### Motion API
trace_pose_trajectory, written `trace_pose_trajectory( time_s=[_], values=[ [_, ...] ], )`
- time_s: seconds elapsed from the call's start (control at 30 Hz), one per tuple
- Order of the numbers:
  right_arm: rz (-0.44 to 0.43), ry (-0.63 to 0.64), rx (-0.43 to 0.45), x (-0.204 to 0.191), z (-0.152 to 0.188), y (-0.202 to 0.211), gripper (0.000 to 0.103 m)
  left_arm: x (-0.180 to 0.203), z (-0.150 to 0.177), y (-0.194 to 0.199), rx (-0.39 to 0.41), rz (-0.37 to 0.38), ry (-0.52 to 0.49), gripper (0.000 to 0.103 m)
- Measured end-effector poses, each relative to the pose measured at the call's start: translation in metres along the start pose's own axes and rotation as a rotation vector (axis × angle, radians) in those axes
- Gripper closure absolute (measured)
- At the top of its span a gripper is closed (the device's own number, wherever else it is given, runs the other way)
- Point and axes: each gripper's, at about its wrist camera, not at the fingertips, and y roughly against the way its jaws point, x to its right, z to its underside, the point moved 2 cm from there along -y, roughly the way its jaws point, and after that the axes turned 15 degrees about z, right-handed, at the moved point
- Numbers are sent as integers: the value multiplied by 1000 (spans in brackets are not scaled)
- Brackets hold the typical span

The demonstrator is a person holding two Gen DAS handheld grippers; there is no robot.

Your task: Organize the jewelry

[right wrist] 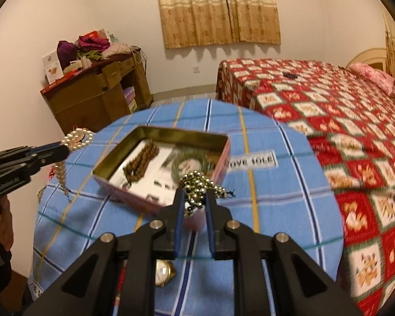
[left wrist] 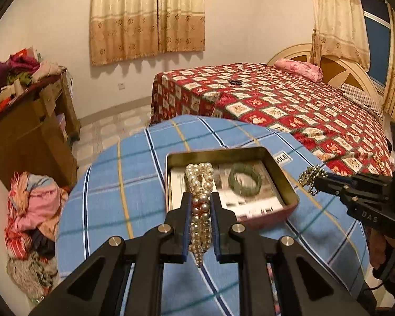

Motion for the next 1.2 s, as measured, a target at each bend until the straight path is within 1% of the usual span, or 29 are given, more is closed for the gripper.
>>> trace_pose_trajectory(
  time_s=[0.17, 0.37, 0.53, 0.63, 0.7, 0.73, 0.77, 0.9, 0.93, 0.97, 1.0, 1.03, 1.07, 1.2],
  values=[
    [-9, 20, 30, -6, -22, -9, 86, -9, -18, -22, -3, 16, 8, 90],
    [-34, 47, 16, -19, -36, -37, 86, -16, -28, -51, -11, 11, 8, 90],
    [-38, 65, -14, -27, -37, -57, 86, -17, -27, -73, -31, 21, 11, 90],
    [-30, 74, -40, -29, -34, -67, 86, -16, -25, -85, -44, 40, 20, 90],
    [-27, 85, -52, -32, -31, -70, 85, -15, -23, -90, -40, 71, 40, 89],
    [-23, 87, -50, -32, -30, -69, 85, -16, -22, -92, -45, 107, 64, 89],
    [-24, 89, -51, -33, -29, -69, 85, -16, -21, -95, -55, 122, 84, 89],
    [-24, 92, -61, -34, -27, -69, 85, -10, -20, -99, -63, 93, 59, 86],
    [-23, 90, -62, -33, -26, -69, 85, -9, -19, -99, -64, 93, 62, 79],
    [-22, 89, -63, -33, -26, -70, 85, -9, -19, -99, -63, 90, 61, 59],
    [-20, 89, -64, -33, -26, -70, 85, -10, -19, -98, -60, 78, 60, 45],
    [-18, 89, -65, -33, -25, -70, 85, -11, -19, -98, -55, 73, 63, 26],
    [-17, 89, -66, -32, -25, -70, 85, -11, -19, -96, -43, 78, 70, 26],
    [-13, 87, -67, -32, -22, -68, 85, -13, -18, -95, -51, 66, 66, 26]
  ],
)
